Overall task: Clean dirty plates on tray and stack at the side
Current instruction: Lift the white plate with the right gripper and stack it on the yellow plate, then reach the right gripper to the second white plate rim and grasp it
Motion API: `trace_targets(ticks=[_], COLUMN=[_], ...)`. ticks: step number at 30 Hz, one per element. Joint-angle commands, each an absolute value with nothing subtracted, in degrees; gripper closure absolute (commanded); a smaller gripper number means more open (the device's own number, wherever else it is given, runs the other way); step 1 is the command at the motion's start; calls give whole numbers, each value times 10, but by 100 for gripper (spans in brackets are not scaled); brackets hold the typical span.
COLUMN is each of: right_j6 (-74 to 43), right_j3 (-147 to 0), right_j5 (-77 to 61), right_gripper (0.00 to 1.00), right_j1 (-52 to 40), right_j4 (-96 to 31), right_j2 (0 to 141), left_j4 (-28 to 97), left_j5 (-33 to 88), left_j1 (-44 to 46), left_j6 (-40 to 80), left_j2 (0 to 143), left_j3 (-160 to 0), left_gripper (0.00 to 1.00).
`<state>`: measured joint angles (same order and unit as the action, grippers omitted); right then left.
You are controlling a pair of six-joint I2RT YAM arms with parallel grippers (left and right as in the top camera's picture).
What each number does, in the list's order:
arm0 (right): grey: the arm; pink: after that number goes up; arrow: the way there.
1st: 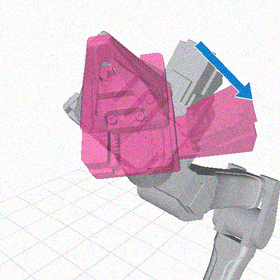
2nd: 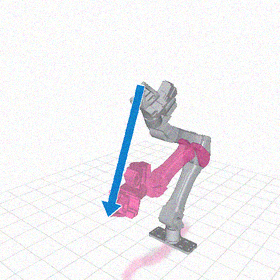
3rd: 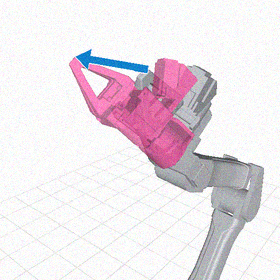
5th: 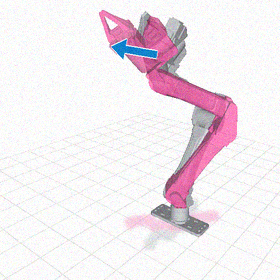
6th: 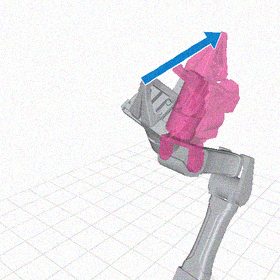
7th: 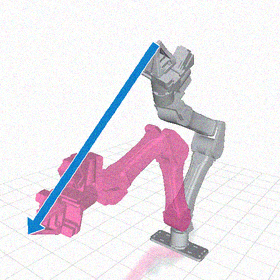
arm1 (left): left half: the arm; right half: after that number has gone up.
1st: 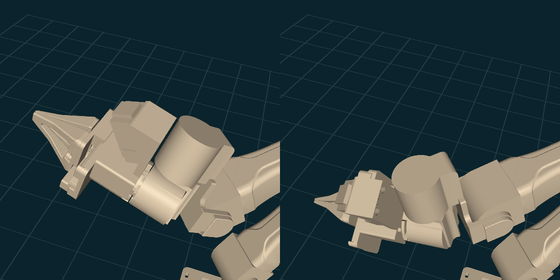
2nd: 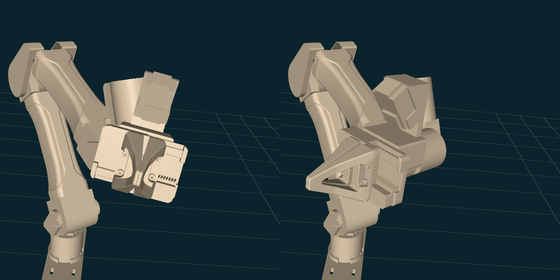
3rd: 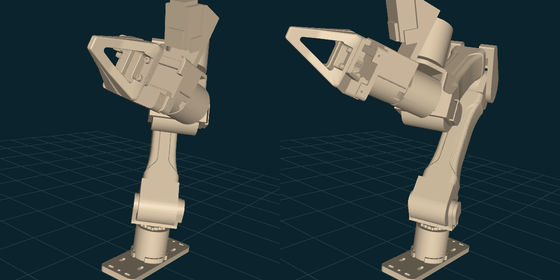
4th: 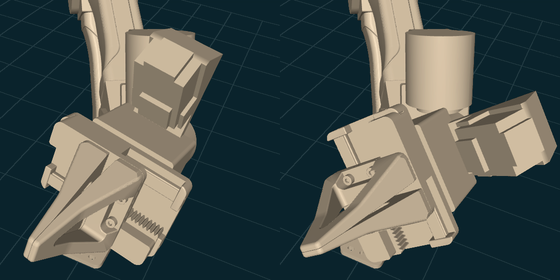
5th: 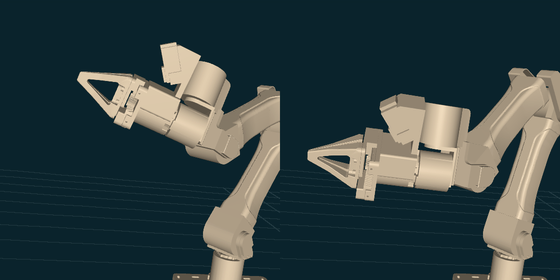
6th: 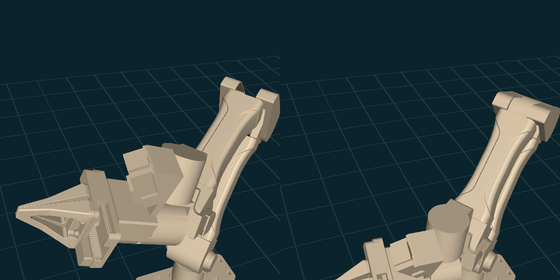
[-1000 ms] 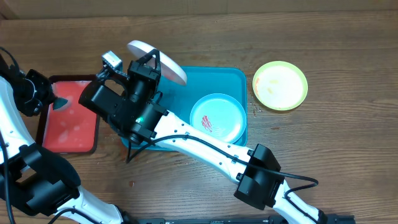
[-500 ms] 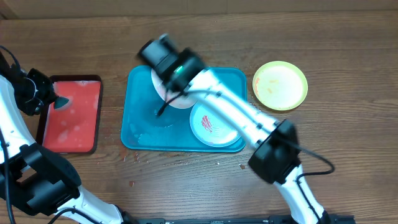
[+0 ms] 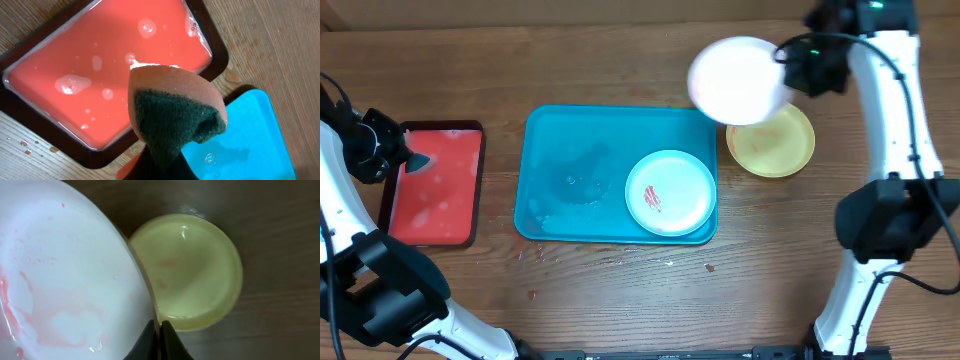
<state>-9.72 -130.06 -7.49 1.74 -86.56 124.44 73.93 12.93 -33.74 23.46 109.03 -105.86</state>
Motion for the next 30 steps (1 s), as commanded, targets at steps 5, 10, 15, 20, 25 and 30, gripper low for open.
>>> trace_targets(ticks=[5, 10, 15, 20, 25, 30], right_j6=[-107, -107, -85, -19, 87, 140], right_j3=[-1168, -1077, -1068, -1091, -1096, -1057], right_j5=[-86, -86, -117, -241, -279, -199], right_gripper=[96, 87, 14, 14, 14, 18], right_j1=[101, 126, 116, 88, 8, -94], right_j4=[-817, -751, -750, -769, -795, -771], right_j2=[1235, 1235, 1231, 1214, 1192, 1193], left_j4=[737, 737, 737, 737, 737, 736], left_j5=[136, 136, 136, 136, 136, 136], left_j1=[-333, -333, -333, -333, -333, -333], left_j6=[223, 223, 223, 223, 223, 223], left_j2=[1091, 1091, 1091, 1091, 1091, 1091], left_j3=[-1055, -1054, -1054, -1054, -1054, -1054], left_gripper=[96, 96, 96, 96, 96, 96])
